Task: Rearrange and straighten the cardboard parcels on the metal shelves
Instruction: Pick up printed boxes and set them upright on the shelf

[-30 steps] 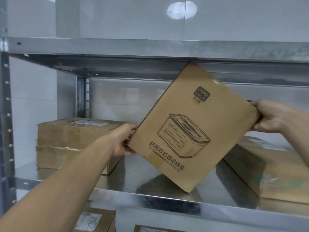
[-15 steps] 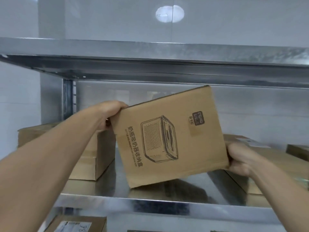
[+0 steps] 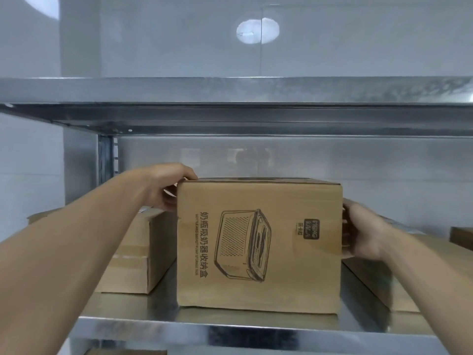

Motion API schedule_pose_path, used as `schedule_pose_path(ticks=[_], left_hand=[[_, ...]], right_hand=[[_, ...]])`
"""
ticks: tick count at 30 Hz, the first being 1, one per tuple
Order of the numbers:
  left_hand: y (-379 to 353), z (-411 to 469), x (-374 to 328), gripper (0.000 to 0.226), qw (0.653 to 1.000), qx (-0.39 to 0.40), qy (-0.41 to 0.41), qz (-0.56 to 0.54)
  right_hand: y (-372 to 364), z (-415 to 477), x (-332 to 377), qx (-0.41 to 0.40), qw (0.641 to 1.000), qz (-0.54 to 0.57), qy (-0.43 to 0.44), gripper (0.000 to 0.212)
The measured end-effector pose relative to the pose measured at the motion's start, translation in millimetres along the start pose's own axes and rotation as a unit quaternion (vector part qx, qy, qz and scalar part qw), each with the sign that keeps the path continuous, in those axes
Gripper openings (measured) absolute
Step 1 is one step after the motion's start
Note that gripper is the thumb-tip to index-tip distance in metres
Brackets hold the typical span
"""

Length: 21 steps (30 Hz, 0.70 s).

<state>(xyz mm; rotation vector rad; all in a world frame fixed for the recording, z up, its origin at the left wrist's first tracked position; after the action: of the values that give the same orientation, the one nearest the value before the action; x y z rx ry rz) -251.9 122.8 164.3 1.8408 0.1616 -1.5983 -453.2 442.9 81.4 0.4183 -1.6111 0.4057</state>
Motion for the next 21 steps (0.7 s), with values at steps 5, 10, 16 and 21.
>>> schedule_pose_path(ticks=[5, 10, 16, 21], left_hand=[[-5, 2, -5, 0.040, 1.000, 0.004, 0.028, 0.001], [-10, 6, -9, 0.039, 0.997, -0.003, 0.058, 0.052], [-13, 18, -16, 0.039, 0.987, 0.041, 0.082, 0.129], [-15, 26, -14, 0.033, 0.985, 0.043, 0.064, 0.152]], right_hand=[[0, 4, 62, 0.019, 0.993, -0.113, 0.002, 0.063], [-11, 10, 77, 0.018, 0.971, -0.234, -0.039, 0.053], [-8, 20, 77, 0.046, 0.951, -0.298, -0.074, 0.045], [-15, 33, 77, 0.080, 0.933, -0.342, -0.078, 0.043]])
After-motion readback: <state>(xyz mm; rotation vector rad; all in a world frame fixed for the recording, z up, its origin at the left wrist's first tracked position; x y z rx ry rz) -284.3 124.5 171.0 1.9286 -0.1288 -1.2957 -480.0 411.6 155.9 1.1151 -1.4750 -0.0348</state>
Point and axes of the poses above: each hand's wrist, its own z-axis towards the middle knuckle, its own y-axis out of the back of the hand, x = y × z, the point moved 9 cm from there along z, towards the middle knuckle, and after that the axes turned 7 degrees about x, right-handed, at the moved point
